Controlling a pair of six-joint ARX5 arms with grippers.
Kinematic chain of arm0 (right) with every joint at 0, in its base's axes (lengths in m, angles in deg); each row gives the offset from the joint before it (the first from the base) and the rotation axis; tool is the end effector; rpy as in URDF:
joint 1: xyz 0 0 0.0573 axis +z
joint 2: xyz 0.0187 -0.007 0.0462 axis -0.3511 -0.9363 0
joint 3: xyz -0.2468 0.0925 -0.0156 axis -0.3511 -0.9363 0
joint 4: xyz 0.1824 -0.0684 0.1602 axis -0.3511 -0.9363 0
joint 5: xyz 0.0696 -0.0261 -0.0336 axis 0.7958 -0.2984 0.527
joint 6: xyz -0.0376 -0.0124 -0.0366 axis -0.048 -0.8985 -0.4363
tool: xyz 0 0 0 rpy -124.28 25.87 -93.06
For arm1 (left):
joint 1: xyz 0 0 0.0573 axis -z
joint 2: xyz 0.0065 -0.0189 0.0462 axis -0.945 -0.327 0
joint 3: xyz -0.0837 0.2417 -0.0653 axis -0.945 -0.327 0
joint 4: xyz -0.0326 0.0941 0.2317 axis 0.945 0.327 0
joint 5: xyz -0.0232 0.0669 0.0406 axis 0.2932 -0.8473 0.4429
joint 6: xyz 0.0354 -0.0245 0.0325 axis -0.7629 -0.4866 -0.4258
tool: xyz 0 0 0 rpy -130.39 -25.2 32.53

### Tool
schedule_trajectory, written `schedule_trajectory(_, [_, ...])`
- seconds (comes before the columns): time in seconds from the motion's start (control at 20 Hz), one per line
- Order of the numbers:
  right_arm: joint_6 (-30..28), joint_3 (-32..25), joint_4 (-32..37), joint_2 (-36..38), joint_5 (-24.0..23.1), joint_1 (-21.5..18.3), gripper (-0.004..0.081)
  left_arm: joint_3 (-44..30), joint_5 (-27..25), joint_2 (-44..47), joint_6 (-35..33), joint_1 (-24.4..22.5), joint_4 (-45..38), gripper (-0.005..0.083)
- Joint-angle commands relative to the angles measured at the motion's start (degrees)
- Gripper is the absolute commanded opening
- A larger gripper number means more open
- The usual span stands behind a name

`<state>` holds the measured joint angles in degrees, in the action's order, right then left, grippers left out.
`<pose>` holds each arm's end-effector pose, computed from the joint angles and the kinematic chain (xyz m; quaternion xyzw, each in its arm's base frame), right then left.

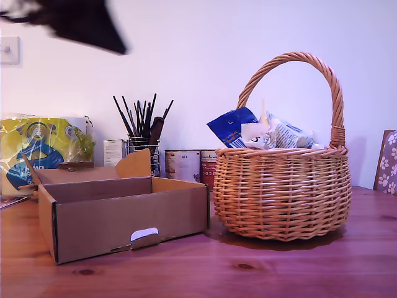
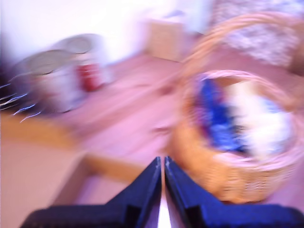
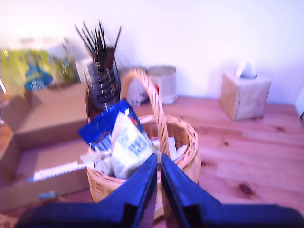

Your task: Move the bags of Easter eggs from the cardboard box on the left into the woven basket on the right side.

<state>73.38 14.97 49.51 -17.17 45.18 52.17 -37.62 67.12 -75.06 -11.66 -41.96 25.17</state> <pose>0.0534 0.0247 0.3009 -0.0088 0.0918 0.1505 0.9843 0.2024 -0.1153 0.3008 0.0428 0.1817 -0.2916 0.9382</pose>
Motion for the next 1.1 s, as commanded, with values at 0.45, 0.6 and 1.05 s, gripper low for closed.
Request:
schedule_trajectory(0.45, [-1.5,-0.5,4.6,0.1,-0.2,0.2,-0.0012,-10.7,-8.0,30.9,4.1,-4.3,10.5,0.0004])
schedule_trajectory(0.6, [-1.6,-0.5,2.3,0.1,-0.2,0.2,-0.0012,-10.7,-8.0,36.0,4.3,-4.3,14.5,0.0004])
schedule_trajectory(1.05, [-1.6,-0.5,-7.6,0.1,-0.2,0.2,-0.0012,-10.7,-7.9,36.0,5.1,-4.3,23.9,0.0004])
